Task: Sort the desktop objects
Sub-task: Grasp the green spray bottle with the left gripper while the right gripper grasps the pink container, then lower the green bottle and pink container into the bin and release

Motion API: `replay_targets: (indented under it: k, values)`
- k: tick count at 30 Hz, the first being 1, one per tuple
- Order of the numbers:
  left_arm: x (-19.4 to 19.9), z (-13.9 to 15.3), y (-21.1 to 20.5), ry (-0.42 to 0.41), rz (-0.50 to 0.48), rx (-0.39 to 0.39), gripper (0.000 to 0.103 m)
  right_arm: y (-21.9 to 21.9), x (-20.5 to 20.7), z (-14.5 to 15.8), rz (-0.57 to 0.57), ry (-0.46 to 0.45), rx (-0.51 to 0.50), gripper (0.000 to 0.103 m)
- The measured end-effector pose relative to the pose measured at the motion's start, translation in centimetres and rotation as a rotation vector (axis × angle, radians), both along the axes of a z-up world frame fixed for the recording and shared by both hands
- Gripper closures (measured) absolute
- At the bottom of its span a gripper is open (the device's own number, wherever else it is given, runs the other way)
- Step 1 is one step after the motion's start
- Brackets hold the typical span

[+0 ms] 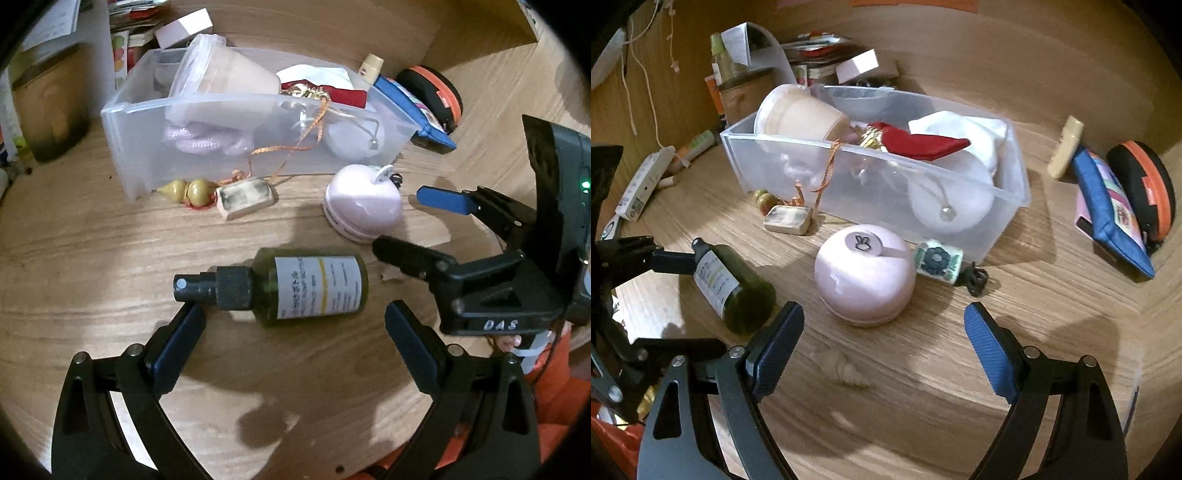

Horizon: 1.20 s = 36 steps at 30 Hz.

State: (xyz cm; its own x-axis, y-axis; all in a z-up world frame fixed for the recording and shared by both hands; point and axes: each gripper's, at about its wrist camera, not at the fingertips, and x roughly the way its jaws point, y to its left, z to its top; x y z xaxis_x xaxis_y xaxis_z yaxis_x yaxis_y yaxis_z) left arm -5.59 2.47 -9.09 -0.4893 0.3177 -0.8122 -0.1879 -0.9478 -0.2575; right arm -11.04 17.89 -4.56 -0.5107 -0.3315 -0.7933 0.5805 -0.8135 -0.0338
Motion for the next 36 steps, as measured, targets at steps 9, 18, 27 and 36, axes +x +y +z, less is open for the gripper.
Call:
replay_targets:
  k: [9,18,27,36]
  values:
    - [-1.6,-0.1,-1.0,0.019,0.033,-0.016,0.004,-1.1,-1.3,-0.8,0.057,-0.024,0.005,0.018]
    - [-1.0,0.7,-2.0,0.090,0.023,-0.020,0.005,-2.2,-0.7,-0.6,0.127,0.024,-0.011,0.043]
    - [-0.2,4.7,-3.4,0.218,0.085,-0.019,0.005,-1.0,-0.7,1.6,0.108,0.033,-0.095,0.043]
    - [-1.5,9.1,-5.6,0.329,0.142,0.010,0.005,1.0,-1.6,6.0,0.056,0.122,-0.183,0.043]
